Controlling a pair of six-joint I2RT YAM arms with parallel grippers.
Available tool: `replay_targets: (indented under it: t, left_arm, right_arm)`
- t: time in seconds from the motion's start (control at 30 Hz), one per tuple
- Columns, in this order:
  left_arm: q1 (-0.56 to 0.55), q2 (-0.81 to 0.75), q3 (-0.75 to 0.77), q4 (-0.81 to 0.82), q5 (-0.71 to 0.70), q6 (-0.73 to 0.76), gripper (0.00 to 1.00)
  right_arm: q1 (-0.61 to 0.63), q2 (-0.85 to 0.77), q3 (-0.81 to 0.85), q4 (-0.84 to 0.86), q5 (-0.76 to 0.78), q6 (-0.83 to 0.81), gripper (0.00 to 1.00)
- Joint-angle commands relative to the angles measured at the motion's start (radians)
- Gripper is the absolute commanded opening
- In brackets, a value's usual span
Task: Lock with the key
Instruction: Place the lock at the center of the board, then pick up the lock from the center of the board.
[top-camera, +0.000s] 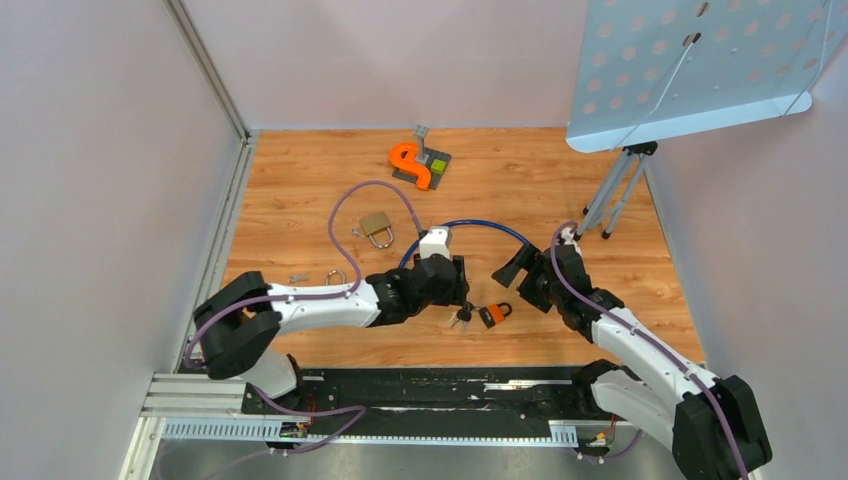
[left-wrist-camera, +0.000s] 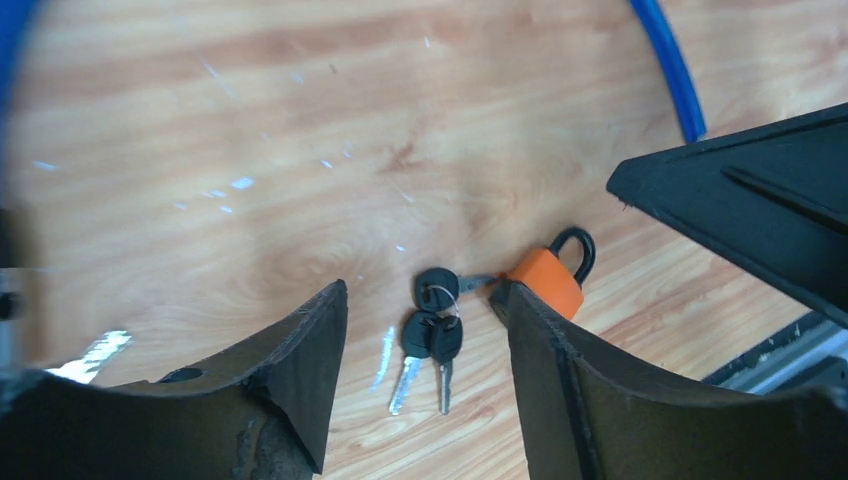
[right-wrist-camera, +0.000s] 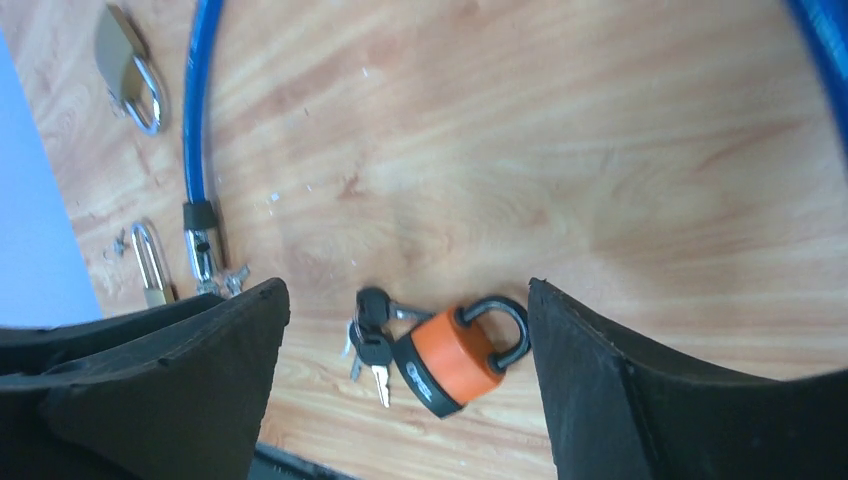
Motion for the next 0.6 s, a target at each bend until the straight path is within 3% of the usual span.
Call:
replay_targets:
  t: [0.0,0.2,0.43,0.57]
  left_arm:
    - [-0.003,-0.136,0.010,-0.146,-0.232,0.120,0.67]
    - [0.050,-0.314,-0.039,-0.330,-0.405,0.119,0.69]
    - [0.059,-0.598,-0.092,-0.613,-0.718,-0.006,0.77]
    - [0.060,-0.761,-0.130,-0.675,-0.769,-0.023,0.82]
  right_arm:
    - [-0.004,-0.026,0.072,0.084,0.144,-0.096,0.87]
    - [0.060,0.245,0.308,0.094,0.146,-0.078,0.77]
    - [0.266,0.726,0.726,-0.057,0.326,0.016,0.79]
    - [0.322,0.934,0.914,-0.145,0.405,0.029,0.81]
